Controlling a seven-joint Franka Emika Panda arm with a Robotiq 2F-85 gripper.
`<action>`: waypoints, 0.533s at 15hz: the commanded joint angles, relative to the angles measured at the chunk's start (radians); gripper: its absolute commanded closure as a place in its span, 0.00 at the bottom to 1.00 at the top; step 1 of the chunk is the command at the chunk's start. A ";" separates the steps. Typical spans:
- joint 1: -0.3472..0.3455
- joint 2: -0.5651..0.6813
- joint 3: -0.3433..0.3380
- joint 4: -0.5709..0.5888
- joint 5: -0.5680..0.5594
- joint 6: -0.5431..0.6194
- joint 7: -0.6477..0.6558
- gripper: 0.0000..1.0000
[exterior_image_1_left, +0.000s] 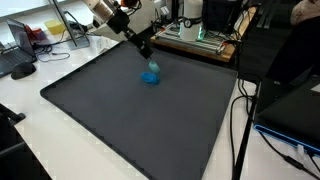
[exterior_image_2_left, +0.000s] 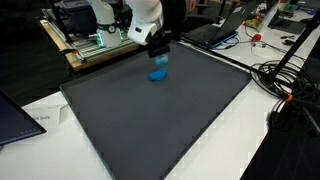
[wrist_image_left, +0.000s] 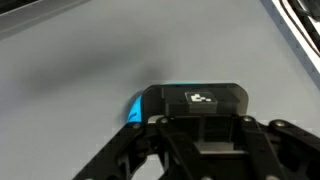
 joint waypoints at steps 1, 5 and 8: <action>-0.004 0.063 0.014 0.065 0.030 0.022 0.053 0.79; 0.001 0.115 0.015 0.110 0.010 0.039 0.120 0.79; 0.010 0.147 0.010 0.126 -0.011 0.050 0.175 0.79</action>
